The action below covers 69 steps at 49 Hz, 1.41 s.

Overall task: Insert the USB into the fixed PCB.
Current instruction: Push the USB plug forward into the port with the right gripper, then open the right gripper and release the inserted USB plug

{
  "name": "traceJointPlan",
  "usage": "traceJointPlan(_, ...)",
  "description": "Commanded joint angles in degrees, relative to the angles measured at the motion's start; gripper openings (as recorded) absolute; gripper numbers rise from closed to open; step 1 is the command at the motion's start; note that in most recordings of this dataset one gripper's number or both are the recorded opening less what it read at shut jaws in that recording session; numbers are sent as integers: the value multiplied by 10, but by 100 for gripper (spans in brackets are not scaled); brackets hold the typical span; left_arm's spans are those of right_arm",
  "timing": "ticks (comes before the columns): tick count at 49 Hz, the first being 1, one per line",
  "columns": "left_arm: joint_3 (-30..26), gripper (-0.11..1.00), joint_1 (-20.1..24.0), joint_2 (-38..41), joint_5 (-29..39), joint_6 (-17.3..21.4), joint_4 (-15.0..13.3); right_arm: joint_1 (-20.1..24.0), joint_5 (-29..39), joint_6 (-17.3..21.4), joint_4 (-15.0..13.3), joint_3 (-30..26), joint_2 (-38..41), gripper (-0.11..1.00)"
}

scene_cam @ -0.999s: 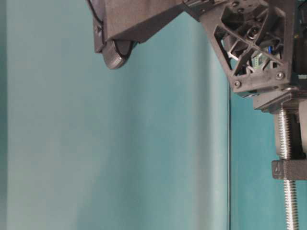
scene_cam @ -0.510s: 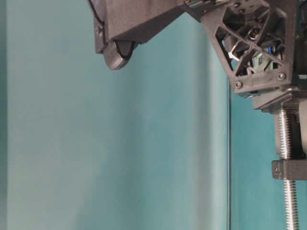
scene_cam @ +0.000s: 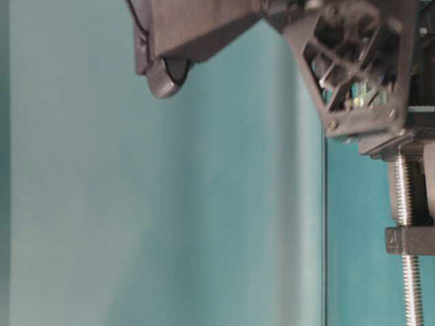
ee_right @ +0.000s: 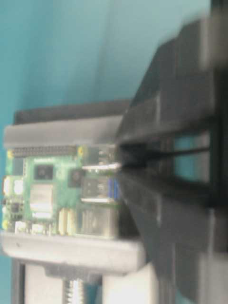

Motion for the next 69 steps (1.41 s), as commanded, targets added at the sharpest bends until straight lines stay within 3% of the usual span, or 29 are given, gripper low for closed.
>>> traceJointPlan(1,-6,75,1,4,-4,-5,1,-11,-5,-2,-4,-5,-8,47)
traceJointPlan(6,-6,75,1,3,-3,-4,1,-10,-7,-3,-4,-5,-8,54)
traceJointPlan(45,-6,75,2,2,-3,-5,0,45,-24,-28,5,-49,-17,56)
traceJointPlan(52,-6,75,2,3,-3,-5,1,54,-6,-27,16,-21,-34,56)
traceJointPlan(69,-6,75,1,3,-3,-5,0,69,53,-23,11,96,-112,56)
